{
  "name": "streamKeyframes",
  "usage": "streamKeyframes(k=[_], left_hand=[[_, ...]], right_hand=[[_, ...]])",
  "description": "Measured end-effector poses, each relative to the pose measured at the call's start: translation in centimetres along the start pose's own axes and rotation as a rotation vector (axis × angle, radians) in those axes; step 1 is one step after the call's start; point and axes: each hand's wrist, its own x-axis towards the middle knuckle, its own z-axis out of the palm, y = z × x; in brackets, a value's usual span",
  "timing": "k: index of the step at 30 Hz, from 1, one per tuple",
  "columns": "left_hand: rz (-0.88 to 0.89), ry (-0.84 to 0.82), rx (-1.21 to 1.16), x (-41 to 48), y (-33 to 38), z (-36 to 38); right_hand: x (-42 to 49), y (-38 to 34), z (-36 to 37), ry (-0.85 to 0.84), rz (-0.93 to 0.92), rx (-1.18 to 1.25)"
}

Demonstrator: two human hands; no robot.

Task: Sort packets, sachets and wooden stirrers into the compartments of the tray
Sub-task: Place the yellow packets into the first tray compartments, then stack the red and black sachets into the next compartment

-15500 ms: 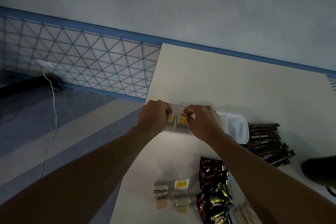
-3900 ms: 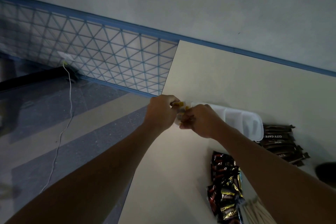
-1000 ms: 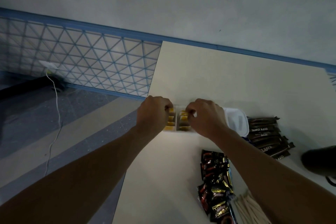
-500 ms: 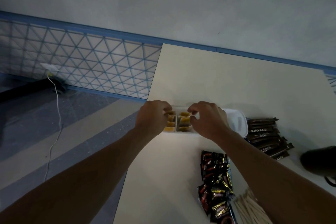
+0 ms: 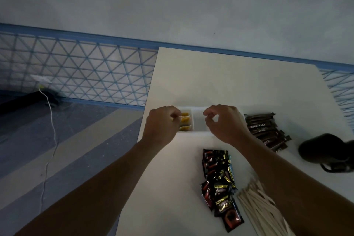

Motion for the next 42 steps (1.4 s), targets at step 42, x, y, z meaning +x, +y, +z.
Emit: streamKeyframes(k=[42], left_hand=[[-0.043,-0.465,0.137,-15.1,4.3,10.4]], right_hand=[[-19.4,6.0,4.6,-0.234,0.263,0.124]])
